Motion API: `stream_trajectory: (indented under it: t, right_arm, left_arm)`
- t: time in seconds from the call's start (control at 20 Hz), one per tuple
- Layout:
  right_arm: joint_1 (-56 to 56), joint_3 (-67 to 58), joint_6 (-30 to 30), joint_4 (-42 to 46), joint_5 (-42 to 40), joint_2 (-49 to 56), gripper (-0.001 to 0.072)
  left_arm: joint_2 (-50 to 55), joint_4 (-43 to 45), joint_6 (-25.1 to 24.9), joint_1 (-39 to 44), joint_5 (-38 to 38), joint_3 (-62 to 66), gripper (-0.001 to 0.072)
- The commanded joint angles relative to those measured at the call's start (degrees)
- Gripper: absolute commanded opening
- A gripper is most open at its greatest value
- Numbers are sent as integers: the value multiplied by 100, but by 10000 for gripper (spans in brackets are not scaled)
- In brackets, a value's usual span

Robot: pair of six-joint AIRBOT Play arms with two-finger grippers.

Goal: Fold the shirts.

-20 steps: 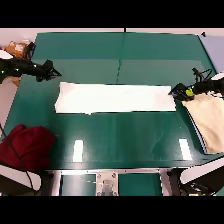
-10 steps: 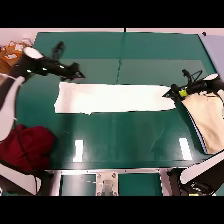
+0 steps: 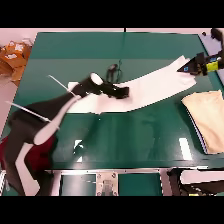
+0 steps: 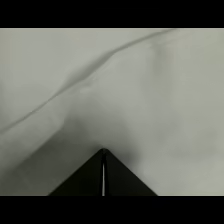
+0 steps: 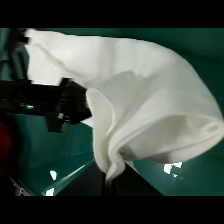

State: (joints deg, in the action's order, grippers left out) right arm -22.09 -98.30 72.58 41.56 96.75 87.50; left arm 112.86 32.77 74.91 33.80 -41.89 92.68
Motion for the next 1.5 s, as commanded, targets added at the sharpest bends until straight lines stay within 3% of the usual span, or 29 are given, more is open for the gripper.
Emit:
stream_trajectory:
  t: [0.0, 0.15, 0.25, 0.45, 0.7, 0.95, 1.2, 1.25, 1.3, 1.4, 1.45]
  right_arm:
    - [59, -208, 203, -332, 280, -334, 15]
    - [63, -175, 203, -321, 278, -284, 15]
    - [66, -103, 205, -323, 278, -273, 15]
    - [205, -57, 398, -372, 269, -273, 15]
    - [1202, -17, 822, -407, -339, -273, 15]
    - [3018, 470, 1091, -402, -2153, -105, 16]
    - [5128, 564, 1145, -413, -4846, 1145, 22]
    - [5521, 562, 1145, -485, -5495, 1521, 131]
    - [5831, 551, 1143, -734, -6094, 1871, 290]
    - [6188, 442, 1145, -1012, -7016, 2380, 416]
    - [6135, 413, 1143, -1005, -7071, 2426, 455]
  left_arm:
    - [520, -645, 13, 590, 573, 361, 23]
    - [619, -693, 7, 621, 575, 645, 24]
    - [562, -632, 4, 385, 103, 848, 24]
    - [358, -299, 15, -638, -2020, 1606, 23]
    - [-83, 234, 605, -2238, -4039, 2505, 24]
    - [-546, 201, 597, -3493, -4649, 2505, 24]
    - [-632, 138, 380, -4336, -5036, 2503, 25]
    - [-632, 138, 339, -4450, -5053, 2503, 25]
    - [-632, 138, 282, -4535, -5056, 2505, 24]
    - [-632, 144, 149, -4647, -5051, 2503, 25]
    - [-632, 153, 94, -4660, -5053, 2503, 24]
